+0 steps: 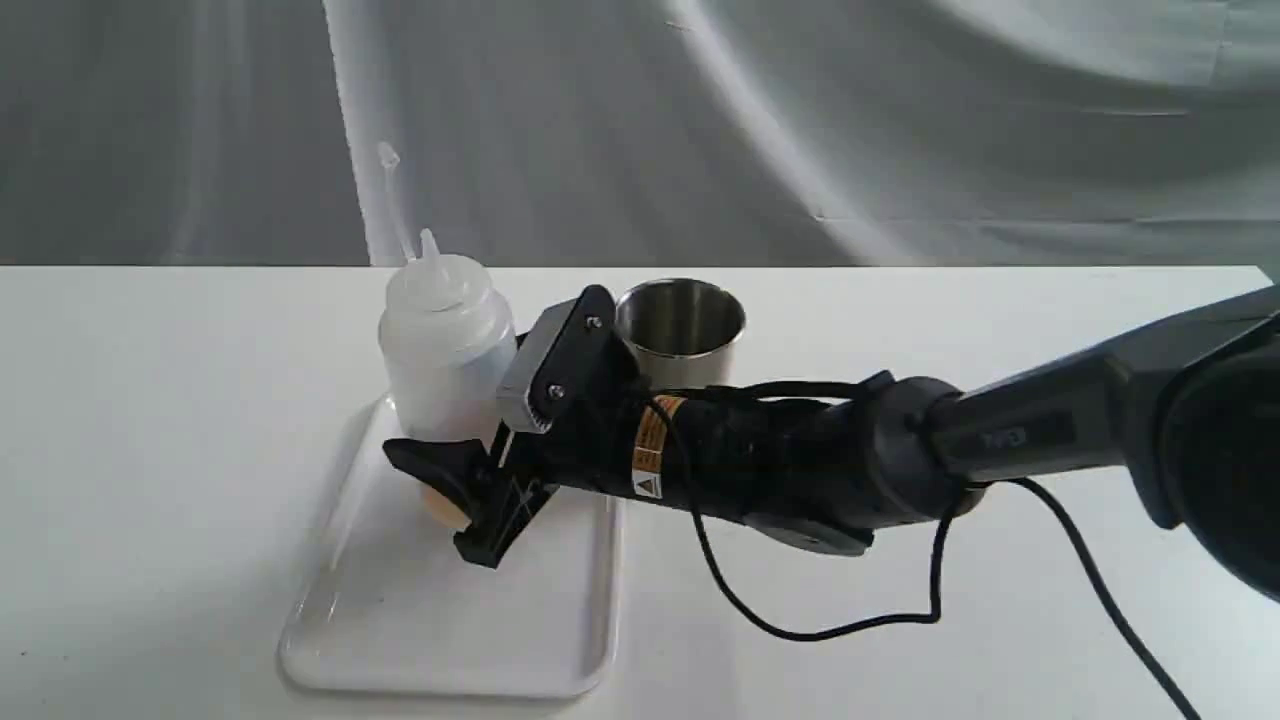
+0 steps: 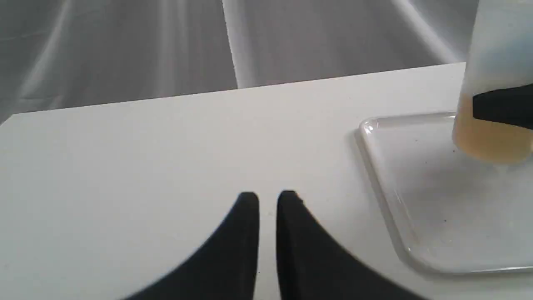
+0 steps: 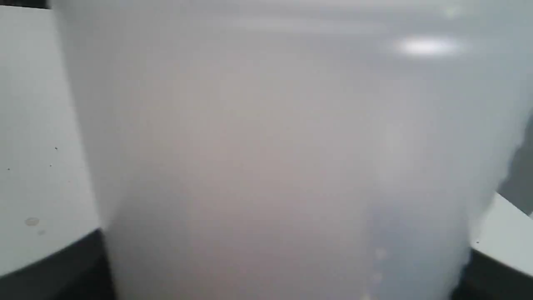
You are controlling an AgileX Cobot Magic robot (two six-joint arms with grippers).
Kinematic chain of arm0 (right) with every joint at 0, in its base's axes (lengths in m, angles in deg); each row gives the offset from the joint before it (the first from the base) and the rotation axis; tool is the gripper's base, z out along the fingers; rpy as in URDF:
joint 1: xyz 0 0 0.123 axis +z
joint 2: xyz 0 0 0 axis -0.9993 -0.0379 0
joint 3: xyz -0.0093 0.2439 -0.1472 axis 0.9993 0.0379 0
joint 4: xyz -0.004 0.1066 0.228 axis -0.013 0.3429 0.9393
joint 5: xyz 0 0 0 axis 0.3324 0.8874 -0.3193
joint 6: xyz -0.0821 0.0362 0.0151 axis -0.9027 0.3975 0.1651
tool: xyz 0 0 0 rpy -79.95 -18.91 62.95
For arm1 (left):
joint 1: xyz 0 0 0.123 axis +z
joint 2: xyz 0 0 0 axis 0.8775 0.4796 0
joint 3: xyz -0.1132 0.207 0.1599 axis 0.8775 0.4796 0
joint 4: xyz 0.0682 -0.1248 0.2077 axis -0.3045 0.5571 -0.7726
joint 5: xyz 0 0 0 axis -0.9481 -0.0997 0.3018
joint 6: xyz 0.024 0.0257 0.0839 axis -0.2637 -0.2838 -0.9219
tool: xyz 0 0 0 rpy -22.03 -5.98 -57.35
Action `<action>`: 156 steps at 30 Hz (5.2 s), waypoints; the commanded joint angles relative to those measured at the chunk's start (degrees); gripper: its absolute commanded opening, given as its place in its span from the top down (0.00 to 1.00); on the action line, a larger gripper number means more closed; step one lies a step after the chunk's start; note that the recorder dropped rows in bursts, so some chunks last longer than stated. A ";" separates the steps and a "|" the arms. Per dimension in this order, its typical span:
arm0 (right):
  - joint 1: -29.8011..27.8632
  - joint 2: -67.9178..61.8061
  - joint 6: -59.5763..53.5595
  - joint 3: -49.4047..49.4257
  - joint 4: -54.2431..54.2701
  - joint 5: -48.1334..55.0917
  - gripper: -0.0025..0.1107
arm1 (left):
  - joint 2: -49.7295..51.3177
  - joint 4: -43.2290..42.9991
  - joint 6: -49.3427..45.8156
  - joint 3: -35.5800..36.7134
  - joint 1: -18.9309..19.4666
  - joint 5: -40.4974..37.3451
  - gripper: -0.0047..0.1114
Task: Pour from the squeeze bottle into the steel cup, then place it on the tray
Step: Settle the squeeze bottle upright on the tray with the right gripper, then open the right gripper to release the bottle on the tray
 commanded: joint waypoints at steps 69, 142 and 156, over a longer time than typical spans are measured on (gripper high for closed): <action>0.89 -8.22 1.91 0.15 6.84 -11.57 0.98 | -0.28 -0.03 0.19 0.25 0.18 0.37 0.89; 0.89 -6.06 4.69 0.15 2.42 -7.26 0.05 | -0.28 -0.03 0.19 0.25 0.18 0.37 0.89; 0.67 -4.03 6.17 0.52 -3.21 -4.87 0.05 | -0.28 -0.03 0.19 0.25 0.18 0.37 0.89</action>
